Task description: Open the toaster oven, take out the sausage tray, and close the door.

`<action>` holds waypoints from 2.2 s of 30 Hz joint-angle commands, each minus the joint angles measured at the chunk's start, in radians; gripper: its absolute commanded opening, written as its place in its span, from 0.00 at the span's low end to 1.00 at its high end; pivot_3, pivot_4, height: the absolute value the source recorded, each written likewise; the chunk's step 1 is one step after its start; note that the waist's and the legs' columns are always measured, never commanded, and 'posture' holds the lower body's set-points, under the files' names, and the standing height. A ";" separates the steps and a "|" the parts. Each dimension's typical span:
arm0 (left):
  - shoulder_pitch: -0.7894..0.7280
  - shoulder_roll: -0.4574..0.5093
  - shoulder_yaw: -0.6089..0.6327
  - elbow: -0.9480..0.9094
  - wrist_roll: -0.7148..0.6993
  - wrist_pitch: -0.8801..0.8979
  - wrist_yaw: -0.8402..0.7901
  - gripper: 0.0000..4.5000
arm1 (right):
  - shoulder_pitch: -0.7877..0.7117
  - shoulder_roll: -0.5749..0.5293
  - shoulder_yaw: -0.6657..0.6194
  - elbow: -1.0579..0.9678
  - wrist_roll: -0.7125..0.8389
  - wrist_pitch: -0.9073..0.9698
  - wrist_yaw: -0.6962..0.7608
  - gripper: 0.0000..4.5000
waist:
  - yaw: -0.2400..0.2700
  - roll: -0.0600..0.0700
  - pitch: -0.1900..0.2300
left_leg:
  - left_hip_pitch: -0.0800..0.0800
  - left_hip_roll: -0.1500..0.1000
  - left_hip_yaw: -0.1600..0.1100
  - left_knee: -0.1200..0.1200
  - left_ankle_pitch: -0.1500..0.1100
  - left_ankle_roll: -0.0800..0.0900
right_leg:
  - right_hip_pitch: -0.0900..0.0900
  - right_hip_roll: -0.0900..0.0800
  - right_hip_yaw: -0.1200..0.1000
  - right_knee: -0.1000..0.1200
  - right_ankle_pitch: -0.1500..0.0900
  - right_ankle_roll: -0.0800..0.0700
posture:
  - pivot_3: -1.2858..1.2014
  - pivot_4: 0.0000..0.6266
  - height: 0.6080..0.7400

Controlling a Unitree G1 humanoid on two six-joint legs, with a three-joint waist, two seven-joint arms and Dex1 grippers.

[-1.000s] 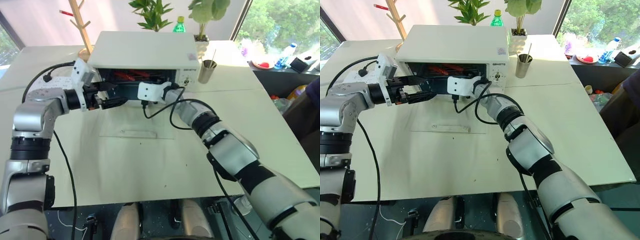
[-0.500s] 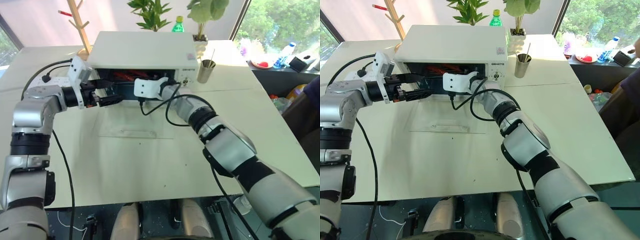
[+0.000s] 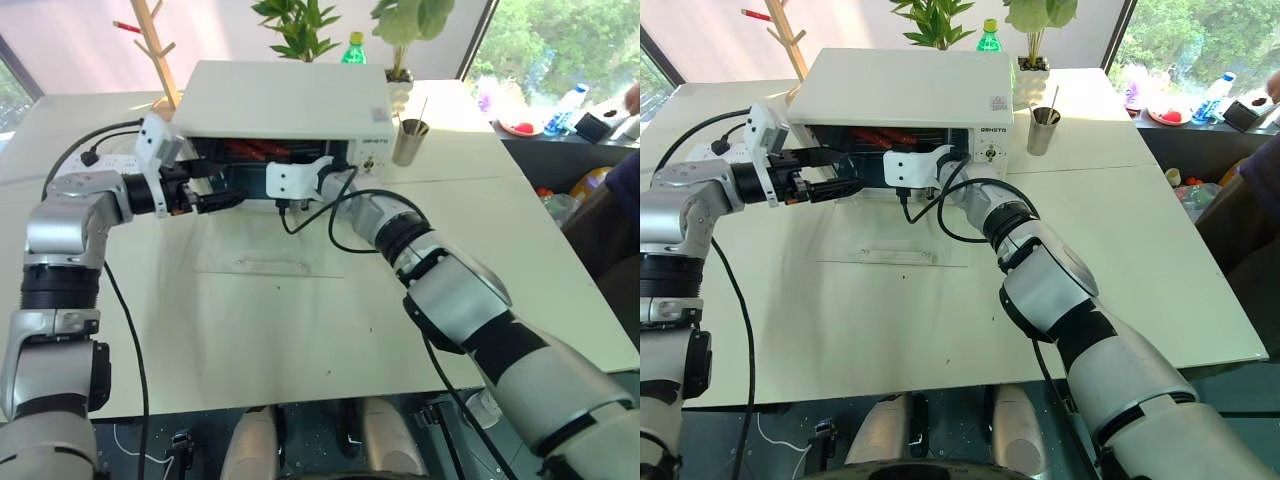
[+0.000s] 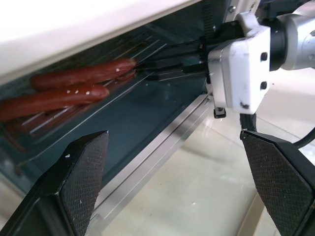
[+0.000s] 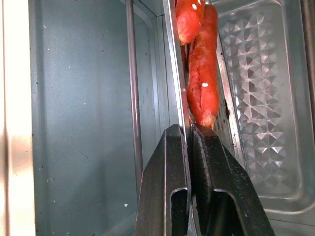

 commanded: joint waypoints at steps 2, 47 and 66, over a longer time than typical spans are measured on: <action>-0.064 0.013 0.013 0.035 0.013 -0.037 -0.013 1.00 | -0.021 0.001 -0.031 -0.023 0.018 -0.012 -0.020 0.02 | 0.000 0.000 0.000 | 0.000 0.000 0.000 0.000 0.000 0.000 | 0.000 0.000 0.000 0.000 0.000 0.000 | 0.52 0.24 0.82; -0.273 -0.019 -0.025 0.388 0.162 -0.210 -0.126 1.00 | 0.353 -0.139 -0.031 -0.756 -0.023 0.220 0.234 0.56 | -0.004 -0.001 0.000 | 0.000 -0.001 0.000 0.001 0.000 0.000 | -0.001 0.000 0.000 0.001 0.000 0.001 | 0.52 0.24 0.82; -0.259 -0.018 -0.015 0.375 0.155 -0.206 -0.120 1.00 | 0.282 -0.107 -0.025 -0.644 -0.026 0.169 0.211 0.01 | -0.006 -0.001 0.000 | 0.000 0.000 0.000 0.001 0.000 0.000 | -0.001 0.001 0.000 0.001 0.000 0.001 | 0.52 0.24 0.82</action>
